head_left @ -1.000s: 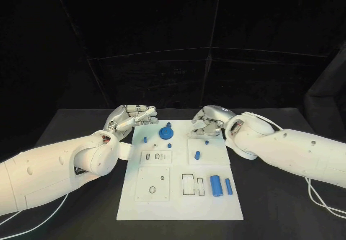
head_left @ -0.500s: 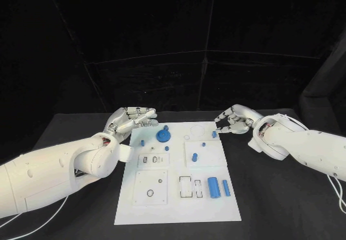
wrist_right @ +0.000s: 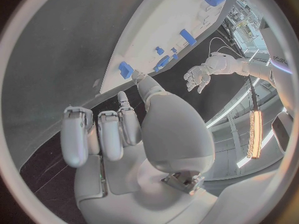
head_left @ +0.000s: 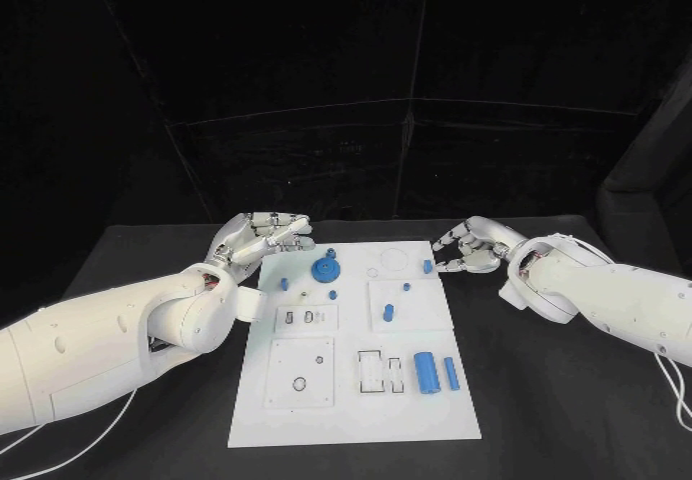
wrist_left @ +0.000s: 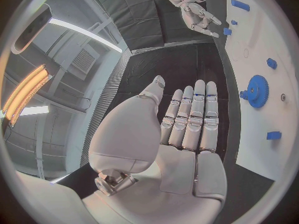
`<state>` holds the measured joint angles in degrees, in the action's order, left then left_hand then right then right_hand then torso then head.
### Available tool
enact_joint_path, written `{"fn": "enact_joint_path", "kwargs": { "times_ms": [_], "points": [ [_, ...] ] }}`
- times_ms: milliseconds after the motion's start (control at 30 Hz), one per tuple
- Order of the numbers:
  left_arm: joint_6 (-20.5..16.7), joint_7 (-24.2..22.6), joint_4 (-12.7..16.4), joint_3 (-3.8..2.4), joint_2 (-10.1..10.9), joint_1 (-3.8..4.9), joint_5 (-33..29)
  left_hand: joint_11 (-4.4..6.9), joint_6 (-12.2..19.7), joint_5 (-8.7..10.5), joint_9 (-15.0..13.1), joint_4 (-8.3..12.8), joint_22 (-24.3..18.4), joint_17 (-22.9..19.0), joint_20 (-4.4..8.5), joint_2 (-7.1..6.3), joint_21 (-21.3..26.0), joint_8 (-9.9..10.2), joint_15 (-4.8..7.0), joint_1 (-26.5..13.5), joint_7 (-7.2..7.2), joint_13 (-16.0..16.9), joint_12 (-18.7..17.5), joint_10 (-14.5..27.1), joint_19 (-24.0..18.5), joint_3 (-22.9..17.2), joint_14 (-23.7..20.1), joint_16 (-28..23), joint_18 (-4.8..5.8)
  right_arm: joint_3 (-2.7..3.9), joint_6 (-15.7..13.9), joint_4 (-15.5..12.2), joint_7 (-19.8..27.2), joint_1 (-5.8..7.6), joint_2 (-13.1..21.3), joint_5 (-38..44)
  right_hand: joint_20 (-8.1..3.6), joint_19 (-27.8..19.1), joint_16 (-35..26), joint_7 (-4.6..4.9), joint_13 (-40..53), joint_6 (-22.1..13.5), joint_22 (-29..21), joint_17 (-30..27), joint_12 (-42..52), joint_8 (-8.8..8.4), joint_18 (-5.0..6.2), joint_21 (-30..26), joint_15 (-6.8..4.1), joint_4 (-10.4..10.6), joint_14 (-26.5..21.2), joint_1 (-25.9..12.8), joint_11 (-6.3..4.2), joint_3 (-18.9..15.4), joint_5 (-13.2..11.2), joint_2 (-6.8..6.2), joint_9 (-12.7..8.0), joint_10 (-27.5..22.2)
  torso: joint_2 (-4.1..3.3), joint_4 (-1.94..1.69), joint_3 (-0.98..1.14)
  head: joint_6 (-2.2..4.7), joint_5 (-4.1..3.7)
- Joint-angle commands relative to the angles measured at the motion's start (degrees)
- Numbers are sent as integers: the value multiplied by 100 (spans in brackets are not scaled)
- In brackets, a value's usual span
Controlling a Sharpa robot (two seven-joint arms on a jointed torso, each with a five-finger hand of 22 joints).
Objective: Assemble the parts on the task board
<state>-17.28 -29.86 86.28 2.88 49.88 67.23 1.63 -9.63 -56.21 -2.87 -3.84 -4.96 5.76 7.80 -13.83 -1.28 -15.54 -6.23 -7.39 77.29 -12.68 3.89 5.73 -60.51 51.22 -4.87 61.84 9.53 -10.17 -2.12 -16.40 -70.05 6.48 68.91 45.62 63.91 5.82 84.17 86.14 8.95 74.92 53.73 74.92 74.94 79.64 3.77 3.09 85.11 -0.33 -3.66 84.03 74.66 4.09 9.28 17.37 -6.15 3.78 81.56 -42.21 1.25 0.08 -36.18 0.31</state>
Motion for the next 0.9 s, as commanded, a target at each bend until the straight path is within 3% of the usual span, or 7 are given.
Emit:
{"fn": "enact_joint_path", "kwargs": {
  "times_ms": [33,667,767,900],
  "points": [
    [72,-45,-10,-5,-11,6,-3,5,-45,12,4,42,-8,8,5,37,36,26,9,6,17,-4,-32,-46,55,3,37,-27,-34,2,122,17,141,-17,-28,-46,-32,41,30,-1,424,-53,224,495,-5,-9,-51,-25,-18,-42,393,62,-16,0,-52,10,-5,-26,3,-6,-1,-11,-4],
    [83,-35,-47,-5,-26,1,-3,5,-45,12,4,42,-8,8,5,37,36,26,9,6,17,-4,-32,-46,55,3,37,-27,-34,4,22,236,53,-80,-277,-142,-33,67,55,5,527,74,275,571,96,52,-61,-2,-19,-28,410,4,-15,22,-128,199,16,72,6,-19,-7,-40,-7],
    [85,-30,-49,-5,-25,1,-3,5,-45,12,4,42,-8,8,5,37,36,26,9,6,17,-4,-32,-46,55,3,37,-27,-34,4,49,267,21,-83,-317,-141,-33,73,58,7,549,147,286,581,117,68,-63,3,-18,-77,412,34,-14,70,-339,271,16,93,5,-18,-10,-47,2],
    [87,-21,-46,-5,-25,1,-3,5,-45,12,5,43,-9,8,5,37,36,26,9,7,16,-4,-33,-46,55,3,38,-28,-34,4,107,283,-29,-95,-347,-105,-34,88,63,4,604,232,320,598,170,88,-69,17,-20,-149,415,86,-18,136,-448,314,19,138,6,-11,-8,-57,-2]
  ]
}}
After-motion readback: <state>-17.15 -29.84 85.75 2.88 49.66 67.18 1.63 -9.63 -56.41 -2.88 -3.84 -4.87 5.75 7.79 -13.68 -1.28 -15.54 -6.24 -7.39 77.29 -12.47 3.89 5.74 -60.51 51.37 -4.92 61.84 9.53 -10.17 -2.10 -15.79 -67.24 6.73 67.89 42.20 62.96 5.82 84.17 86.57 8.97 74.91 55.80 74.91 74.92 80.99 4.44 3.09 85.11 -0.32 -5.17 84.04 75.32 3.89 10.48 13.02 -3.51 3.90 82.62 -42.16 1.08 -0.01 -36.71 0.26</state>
